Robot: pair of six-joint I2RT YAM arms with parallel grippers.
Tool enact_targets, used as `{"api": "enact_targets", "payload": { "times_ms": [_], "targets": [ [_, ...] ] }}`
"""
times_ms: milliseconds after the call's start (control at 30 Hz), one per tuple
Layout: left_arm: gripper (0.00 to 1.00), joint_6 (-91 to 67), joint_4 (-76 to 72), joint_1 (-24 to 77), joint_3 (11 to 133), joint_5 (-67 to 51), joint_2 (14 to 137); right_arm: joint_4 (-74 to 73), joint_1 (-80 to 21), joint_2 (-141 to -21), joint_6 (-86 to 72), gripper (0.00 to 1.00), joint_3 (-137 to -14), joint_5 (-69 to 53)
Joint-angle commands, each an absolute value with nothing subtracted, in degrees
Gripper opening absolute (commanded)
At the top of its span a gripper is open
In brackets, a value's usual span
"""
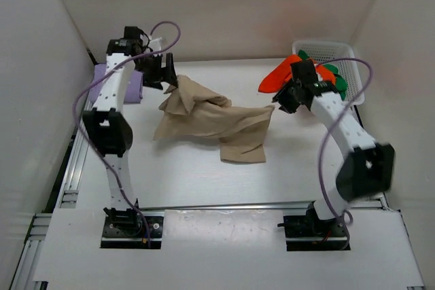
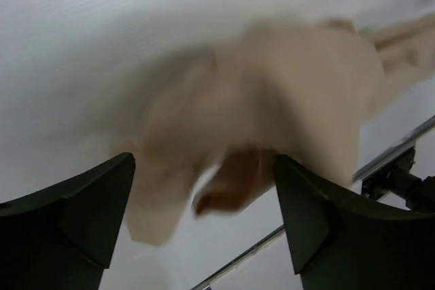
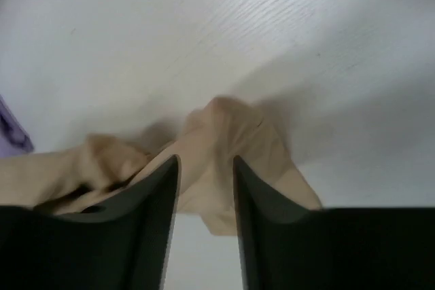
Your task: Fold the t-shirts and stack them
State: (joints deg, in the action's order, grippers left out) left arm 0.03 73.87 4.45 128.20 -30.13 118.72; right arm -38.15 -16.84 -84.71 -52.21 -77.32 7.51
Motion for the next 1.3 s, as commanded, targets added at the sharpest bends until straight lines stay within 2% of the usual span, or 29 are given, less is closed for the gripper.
{"api": "enact_targets", "payload": {
  "times_ms": [0, 100, 133, 233, 333, 567, 700, 733, 767, 867, 967, 1000, 1200, 1267],
  "targets": [
    [1.00, 0.0, 79.5, 2.1, 131.7, -32.8, 125.4, -40.5, -13.6, -97.4, -47.5, 0.64, -89.2, -1.9],
    [1.00, 0.0, 77.4, 1.5, 125.7, -31.2, 121.8, -48.2, -17.4, -103.8, -36.0, 0.73, -98.8, 4.4],
    [1.00, 0.0, 73.2, 0.6, 118.2, -31.2, 119.4, -48.3, -18.1, -103.8, -34.0, 0.73, -98.9, 5.5],
    [1.00, 0.0, 64.6, 0.0, 104.7, -24.2, 109.1, -47.7, -19.3, -104.9, -30.5, 0.73, -93.6, 4.1],
    [1.00, 0.0, 62.8, 0.0, 96.4, -19.9, 101.5, -47.7, -21.4, -105.5, -31.8, 0.73, -88.2, 3.0],
    [1.00, 0.0, 60.8, 0.0, 80.6, -14.8, 88.5, -46.0, -28.3, -102.2, -35.9, 0.78, -75.7, 6.6],
    [1.00, 0.0, 60.3, -0.5, 76.2, -12.8, 83.7, -42.7, -29.7, -105.6, -38.3, 0.78, -71.5, 5.8],
    [1.00, 0.0, 60.3, -0.5, 76.2, -12.8, 82.1, -41.8, -30.2, -106.1, -38.3, 0.75, -70.7, 4.9],
    [1.00, 0.0, 60.9, -0.5, 75.5, -12.8, 81.2, -40.7, -30.2, -106.1, -38.8, 0.64, -70.1, 3.6],
    [1.00, 0.0, 60.9, -0.5, 74.2, -11.7, 78.3, -36.0, -32.2, -106.1, -38.8, 0.44, -68.0, -1.0],
    [1.00, 0.0, 60.9, -1.7, 73.1, -11.2, 76.1, -35.5, -32.2, -106.1, -39.5, 0.07, -67.4, -2.2],
    [1.00, 0.0, 60.9, -1.7, 72.5, -11.2, 75.6, -35.5, -32.2, -106.1, -39.5, 0.01, -68.0, -2.8],
    [1.00, 0.0, 60.9, -2.9, 70.5, -11.2, 71.5, -35.7, -31.0, -95.1, -38.2, 0.01, -71.2, -3.9],
    [1.00, 0.0, 60.9, -3.5, 69.9, -10.6, 70.9, -36.8, -31.9, -91.0, -37.4, 0.01, -75.9, -4.5]
  ]
}}
